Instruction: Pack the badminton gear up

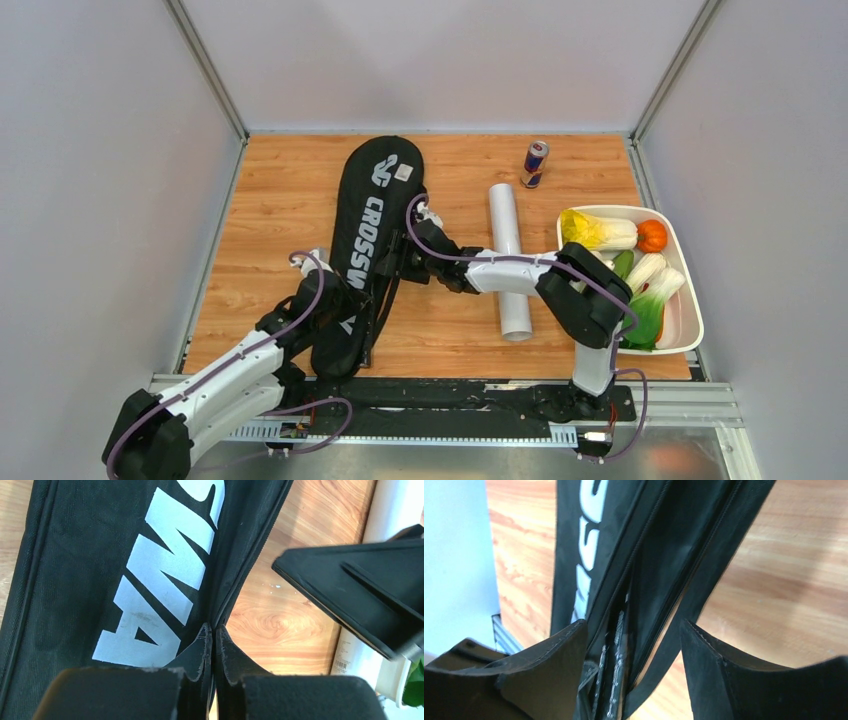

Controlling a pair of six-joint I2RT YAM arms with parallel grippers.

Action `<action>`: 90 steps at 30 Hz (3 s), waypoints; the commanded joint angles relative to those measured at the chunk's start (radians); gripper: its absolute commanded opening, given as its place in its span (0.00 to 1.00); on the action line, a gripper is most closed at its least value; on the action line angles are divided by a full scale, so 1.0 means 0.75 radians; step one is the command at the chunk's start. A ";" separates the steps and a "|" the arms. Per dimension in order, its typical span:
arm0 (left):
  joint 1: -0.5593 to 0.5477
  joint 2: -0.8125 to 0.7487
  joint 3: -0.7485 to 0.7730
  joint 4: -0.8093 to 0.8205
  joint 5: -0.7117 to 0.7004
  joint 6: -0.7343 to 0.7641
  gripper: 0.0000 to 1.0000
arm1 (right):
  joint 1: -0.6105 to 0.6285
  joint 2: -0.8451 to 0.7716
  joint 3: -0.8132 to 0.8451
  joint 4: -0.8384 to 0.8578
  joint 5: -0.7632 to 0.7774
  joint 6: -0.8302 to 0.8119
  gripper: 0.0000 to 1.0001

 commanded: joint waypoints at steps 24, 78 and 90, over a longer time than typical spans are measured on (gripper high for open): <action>0.348 0.359 0.317 -0.229 -0.085 0.255 0.53 | -0.054 0.371 0.286 -0.007 -0.039 -0.012 0.73; -0.137 -0.131 -0.021 0.495 0.212 0.159 0.64 | 0.157 0.379 1.292 -1.005 0.784 -0.758 0.00; -0.233 -0.016 -0.038 0.519 0.006 0.055 0.64 | 0.212 0.441 1.354 -1.033 0.856 -0.751 0.00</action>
